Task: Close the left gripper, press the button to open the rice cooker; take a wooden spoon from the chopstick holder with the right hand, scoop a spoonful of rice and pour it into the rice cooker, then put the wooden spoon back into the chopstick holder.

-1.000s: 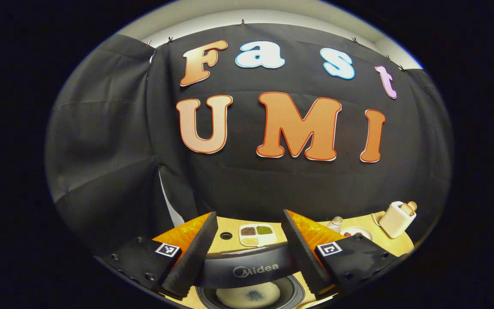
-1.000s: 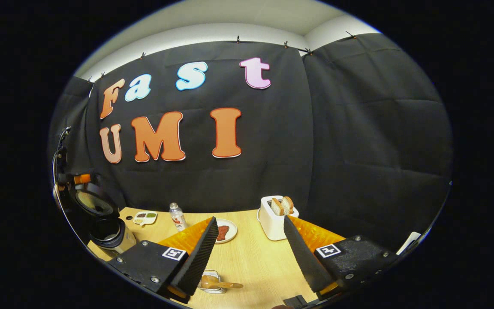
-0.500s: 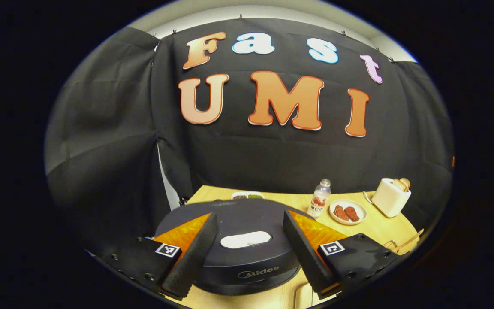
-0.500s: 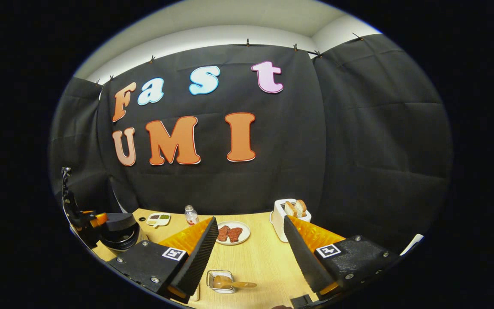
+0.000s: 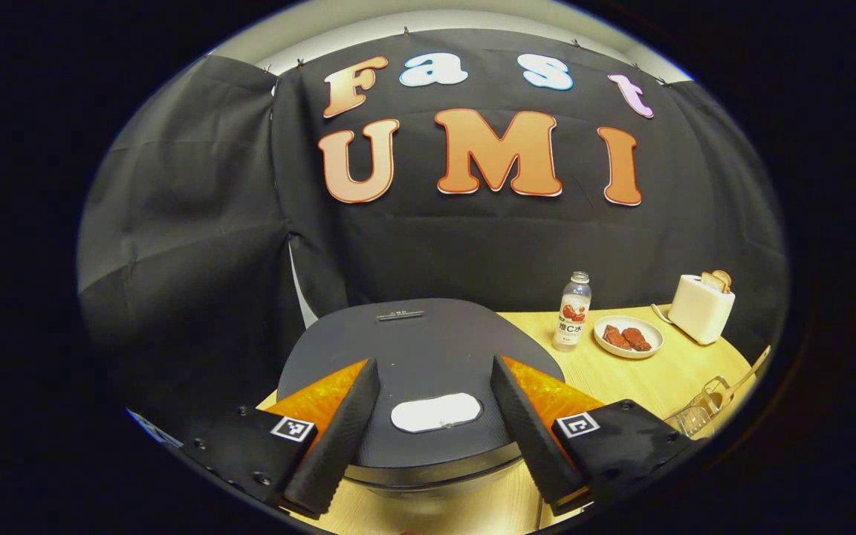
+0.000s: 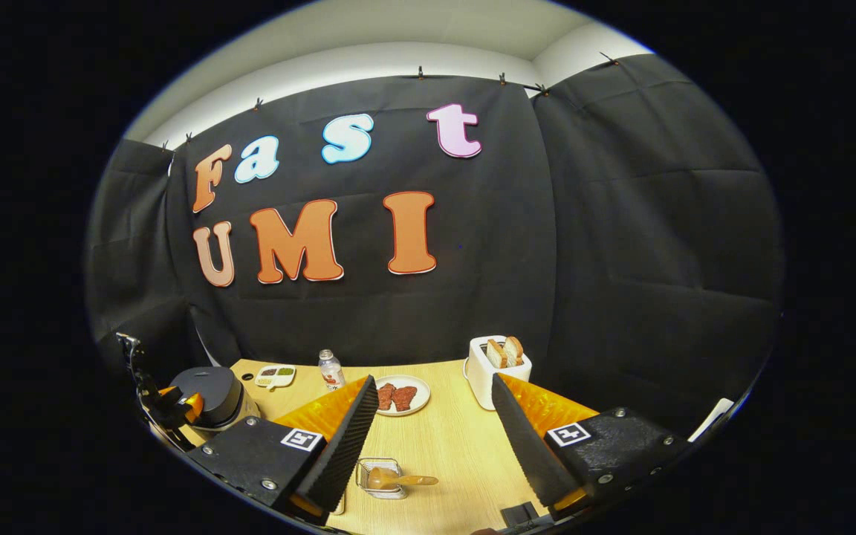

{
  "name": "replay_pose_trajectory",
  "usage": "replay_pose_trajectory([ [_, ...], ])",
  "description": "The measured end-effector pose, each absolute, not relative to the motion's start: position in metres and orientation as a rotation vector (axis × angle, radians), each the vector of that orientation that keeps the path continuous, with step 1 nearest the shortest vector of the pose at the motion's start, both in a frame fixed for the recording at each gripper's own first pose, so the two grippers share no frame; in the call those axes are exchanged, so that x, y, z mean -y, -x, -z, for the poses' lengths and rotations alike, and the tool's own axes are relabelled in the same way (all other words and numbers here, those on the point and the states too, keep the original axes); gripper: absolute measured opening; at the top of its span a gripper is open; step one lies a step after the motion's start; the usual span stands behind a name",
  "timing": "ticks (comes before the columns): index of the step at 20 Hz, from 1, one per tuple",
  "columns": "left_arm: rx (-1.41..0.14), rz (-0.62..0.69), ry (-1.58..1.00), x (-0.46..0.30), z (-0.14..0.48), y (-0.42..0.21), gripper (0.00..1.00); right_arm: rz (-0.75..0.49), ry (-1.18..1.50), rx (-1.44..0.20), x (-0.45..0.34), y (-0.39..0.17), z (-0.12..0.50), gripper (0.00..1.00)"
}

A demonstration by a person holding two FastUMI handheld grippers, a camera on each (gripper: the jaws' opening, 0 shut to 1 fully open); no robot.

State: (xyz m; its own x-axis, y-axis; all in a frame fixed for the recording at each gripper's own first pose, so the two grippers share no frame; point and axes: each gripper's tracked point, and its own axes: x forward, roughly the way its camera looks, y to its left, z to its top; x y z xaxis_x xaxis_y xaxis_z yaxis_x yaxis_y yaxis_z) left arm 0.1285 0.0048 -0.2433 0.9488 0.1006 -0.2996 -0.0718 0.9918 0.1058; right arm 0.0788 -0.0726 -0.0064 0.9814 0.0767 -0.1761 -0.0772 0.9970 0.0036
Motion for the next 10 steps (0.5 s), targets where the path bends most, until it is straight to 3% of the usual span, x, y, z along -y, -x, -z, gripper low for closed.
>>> replay_pose_trajectory([
  [1,-0.308,-0.089,-0.093,-0.005,0.247,-0.128,1.00,-0.074,0.006,-0.180,0.075,-0.078,0.008,0.94],
  [2,-0.285,-0.085,-0.100,-0.004,0.244,-0.129,0.96,-0.071,0.007,-0.182,0.077,-0.077,0.008,0.94],
  [4,-0.313,-0.089,-0.094,-0.005,0.255,-0.127,1.00,-0.075,0.004,-0.185,0.077,-0.073,0.009,0.94],
  [10,-0.354,-0.072,-0.088,-0.002,0.245,-0.131,0.95,-0.087,0.032,-0.181,0.074,-0.072,0.010,0.94],
])
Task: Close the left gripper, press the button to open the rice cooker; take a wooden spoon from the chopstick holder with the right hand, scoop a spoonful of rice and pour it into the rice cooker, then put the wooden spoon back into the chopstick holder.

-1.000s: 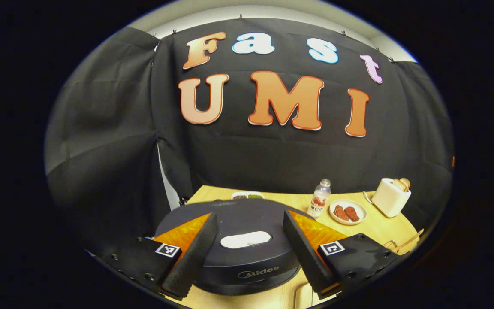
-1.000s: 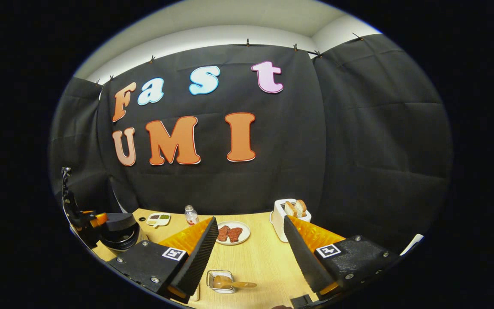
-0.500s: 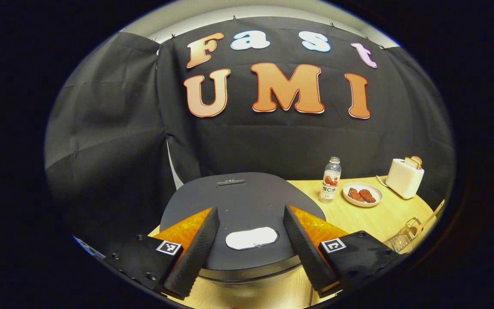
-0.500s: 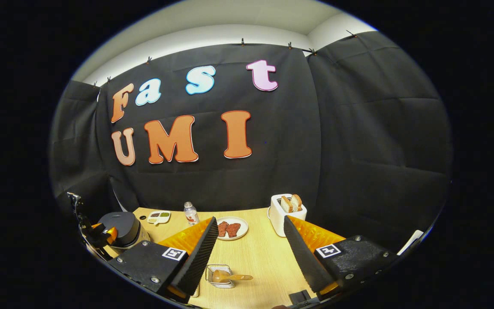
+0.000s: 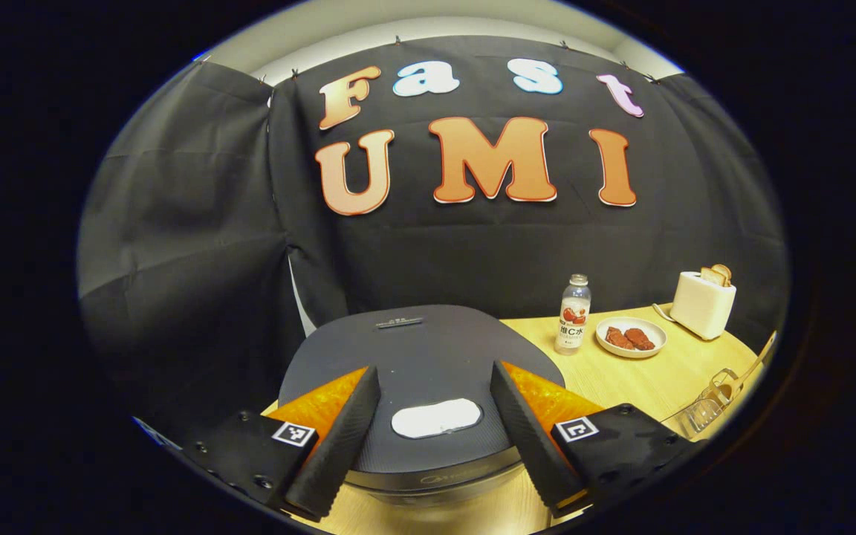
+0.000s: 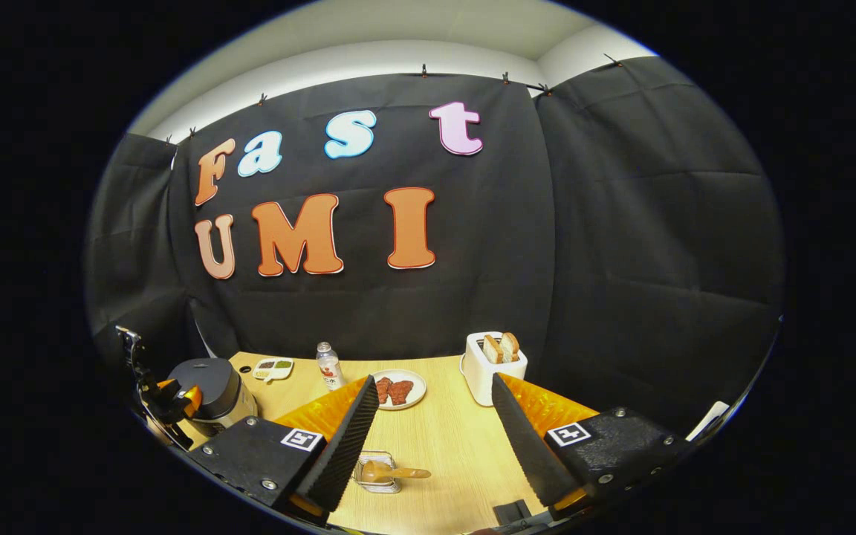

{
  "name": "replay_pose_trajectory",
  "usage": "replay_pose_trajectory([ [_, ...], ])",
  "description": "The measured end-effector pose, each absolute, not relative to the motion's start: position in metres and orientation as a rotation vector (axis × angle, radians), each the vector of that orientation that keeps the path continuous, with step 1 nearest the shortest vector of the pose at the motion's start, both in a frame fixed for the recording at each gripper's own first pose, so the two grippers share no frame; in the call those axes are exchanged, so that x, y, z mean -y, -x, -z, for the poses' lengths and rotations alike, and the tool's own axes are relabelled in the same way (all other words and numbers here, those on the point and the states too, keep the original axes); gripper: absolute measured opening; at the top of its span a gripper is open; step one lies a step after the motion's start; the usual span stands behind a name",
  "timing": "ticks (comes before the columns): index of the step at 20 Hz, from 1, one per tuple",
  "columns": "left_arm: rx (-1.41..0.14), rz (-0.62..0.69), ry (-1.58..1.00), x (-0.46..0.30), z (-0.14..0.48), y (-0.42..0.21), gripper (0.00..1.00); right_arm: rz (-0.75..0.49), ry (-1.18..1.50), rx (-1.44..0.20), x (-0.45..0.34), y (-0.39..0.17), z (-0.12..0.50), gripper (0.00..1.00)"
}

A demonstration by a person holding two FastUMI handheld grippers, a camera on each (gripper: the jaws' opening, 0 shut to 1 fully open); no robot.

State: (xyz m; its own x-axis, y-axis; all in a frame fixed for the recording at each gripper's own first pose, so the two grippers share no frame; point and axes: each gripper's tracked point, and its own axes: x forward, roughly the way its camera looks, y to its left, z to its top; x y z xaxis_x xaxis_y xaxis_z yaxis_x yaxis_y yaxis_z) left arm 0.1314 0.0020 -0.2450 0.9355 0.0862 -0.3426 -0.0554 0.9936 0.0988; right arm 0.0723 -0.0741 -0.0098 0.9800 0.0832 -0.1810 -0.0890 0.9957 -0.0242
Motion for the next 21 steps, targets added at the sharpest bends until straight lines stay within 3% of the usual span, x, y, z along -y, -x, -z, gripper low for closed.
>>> replay_pose_trajectory([
  [3,-0.415,-0.019,-0.022,0.014,0.219,-0.132,1.00,-0.096,0.030,-0.160,0.069,-0.076,0.001,0.95],
  [16,-0.213,0.100,-0.069,0.042,-0.070,-0.105,1.00,-0.143,0.039,-0.061,0.031,-0.088,-0.070,0.94],
  [21,-0.108,0.060,-0.152,0.030,-0.131,-0.089,1.00,-0.147,0.087,-0.012,0.027,-0.090,-0.098,0.94],
])
